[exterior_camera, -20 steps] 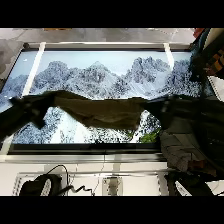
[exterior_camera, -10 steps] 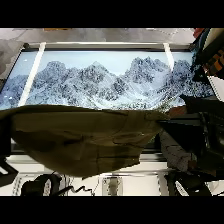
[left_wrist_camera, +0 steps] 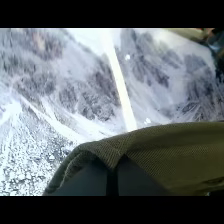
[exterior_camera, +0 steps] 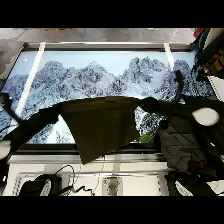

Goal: Fold the clothes and pants, and hang the long-sleeved shirts on hangers.

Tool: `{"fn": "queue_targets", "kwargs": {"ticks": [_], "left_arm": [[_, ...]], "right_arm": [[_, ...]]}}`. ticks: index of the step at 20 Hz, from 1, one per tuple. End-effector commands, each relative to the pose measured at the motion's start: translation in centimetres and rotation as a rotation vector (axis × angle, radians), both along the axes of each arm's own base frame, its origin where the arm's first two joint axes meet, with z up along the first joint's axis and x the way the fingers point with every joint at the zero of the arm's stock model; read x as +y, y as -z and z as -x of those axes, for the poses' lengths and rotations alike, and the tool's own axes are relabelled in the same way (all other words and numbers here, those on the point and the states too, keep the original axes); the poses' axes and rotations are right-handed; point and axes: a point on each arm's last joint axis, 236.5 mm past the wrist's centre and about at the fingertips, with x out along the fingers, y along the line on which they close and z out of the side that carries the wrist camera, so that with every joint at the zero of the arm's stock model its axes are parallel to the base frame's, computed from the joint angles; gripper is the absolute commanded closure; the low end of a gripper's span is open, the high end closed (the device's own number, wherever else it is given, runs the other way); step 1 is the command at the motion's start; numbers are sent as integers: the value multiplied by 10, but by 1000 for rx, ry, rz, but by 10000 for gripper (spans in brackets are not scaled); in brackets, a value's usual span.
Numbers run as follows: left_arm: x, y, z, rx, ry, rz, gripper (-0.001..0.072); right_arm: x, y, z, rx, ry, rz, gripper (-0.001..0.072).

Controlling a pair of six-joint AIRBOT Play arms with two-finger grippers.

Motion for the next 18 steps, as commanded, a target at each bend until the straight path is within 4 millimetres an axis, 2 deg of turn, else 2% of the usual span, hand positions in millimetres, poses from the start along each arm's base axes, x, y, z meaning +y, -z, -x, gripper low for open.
{"fn": "queue_targets", "kwargs": {"ticks": [1, 2, 3, 5, 6, 9, 10, 12, 13, 14, 15, 16, 17, 18], "left_arm": [[-14, 45, -37, 140, 38, 87, 684], [-33, 52, -31, 193, 120, 100, 684], [-52, 59, -19, 248, 213, 107, 684], [-75, 67, 19, 354, 392, 88, 685], [-79, 74, 42, 438, 444, 85, 685], [-79, 102, 131, 808, 600, 49, 685], [-78, 109, 152, 892, 634, 34, 684], [-83, 125, 172, 965, 660, 34, 684], [-86, 136, 175, 971, 652, 29, 683], [-87, 147, 173, 962, 631, 23, 682], [-87, 158, 165, 939, 589, 18, 639], [-86, 165, 154, 907, 544, 14, 490], [-84, 167, 141, 871, 503, 9, 181], [-83, 168, 130, 840, 470, 10, -13]], "right_arm": [[-14, 60, -56, 67, 125, 44, 679], [-10, 71, -53, 109, 92, 58, 678], [-5, 82, -41, 162, 31, 86, 679], [-4, 99, -2, 253, -137, 205, 678], [-10, 107, 19, 300, -230, 288, 678], [-48, 130, 92, 516, -478, 513, 679], [-57, 135, 113, 576, -544, 546, 679], [-64, 144, 142, 640, -655, 560, 679], [-64, 151, 144, 631, -674, 564, 678], [-63, 160, 135, 573, -669, 575, 623], [-61, 168, 119, 510, -622, 584, 401], [-60, 172, 100, 445, -567, 592, 178], [-59, 172, 81, 388, -514, 596, 138], [-59, 171, 65, 346, -456, 598, 138]]}}
